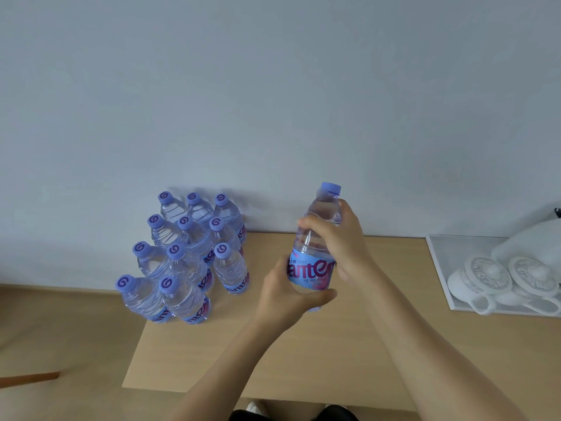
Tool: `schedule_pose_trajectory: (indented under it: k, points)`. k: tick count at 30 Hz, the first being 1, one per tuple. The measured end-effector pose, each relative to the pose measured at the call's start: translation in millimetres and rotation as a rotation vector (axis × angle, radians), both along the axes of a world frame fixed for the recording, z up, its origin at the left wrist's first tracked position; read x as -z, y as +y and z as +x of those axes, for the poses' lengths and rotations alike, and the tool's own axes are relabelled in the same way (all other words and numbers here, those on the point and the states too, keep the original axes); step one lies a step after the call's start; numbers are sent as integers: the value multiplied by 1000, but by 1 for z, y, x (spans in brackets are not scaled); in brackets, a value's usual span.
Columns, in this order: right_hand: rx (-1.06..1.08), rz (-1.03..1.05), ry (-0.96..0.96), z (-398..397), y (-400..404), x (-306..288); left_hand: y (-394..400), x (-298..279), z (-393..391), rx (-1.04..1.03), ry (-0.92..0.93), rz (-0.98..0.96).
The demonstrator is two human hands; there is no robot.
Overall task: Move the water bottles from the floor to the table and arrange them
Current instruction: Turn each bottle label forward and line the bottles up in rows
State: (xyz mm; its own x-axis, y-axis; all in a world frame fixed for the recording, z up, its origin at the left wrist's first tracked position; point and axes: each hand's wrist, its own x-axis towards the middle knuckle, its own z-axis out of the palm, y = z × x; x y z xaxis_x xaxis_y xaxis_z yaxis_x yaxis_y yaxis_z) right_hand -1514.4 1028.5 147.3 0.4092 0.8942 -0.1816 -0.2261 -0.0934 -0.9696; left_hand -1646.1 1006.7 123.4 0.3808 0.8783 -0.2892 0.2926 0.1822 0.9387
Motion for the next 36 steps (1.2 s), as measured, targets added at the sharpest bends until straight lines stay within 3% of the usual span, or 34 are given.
schedule_pose_trajectory:
  k: [10,19,26,30,36]
  points:
    - [-245,27,66,9,5,8,10,6,-13,145,-75,-141]
    - [-272,-16,6,-3,13,8,4,13,-21,-46,-108,-37]
    - [-249,-14,67,-24,16,18,3,16,-40,-21,-139,-69]
    - [-311,3,103,-34,19,22,6,17,-55,-7,-169,-114]
    - [-493,-85,8,-49,25,26,4,29,-80,-100,-147,-75]
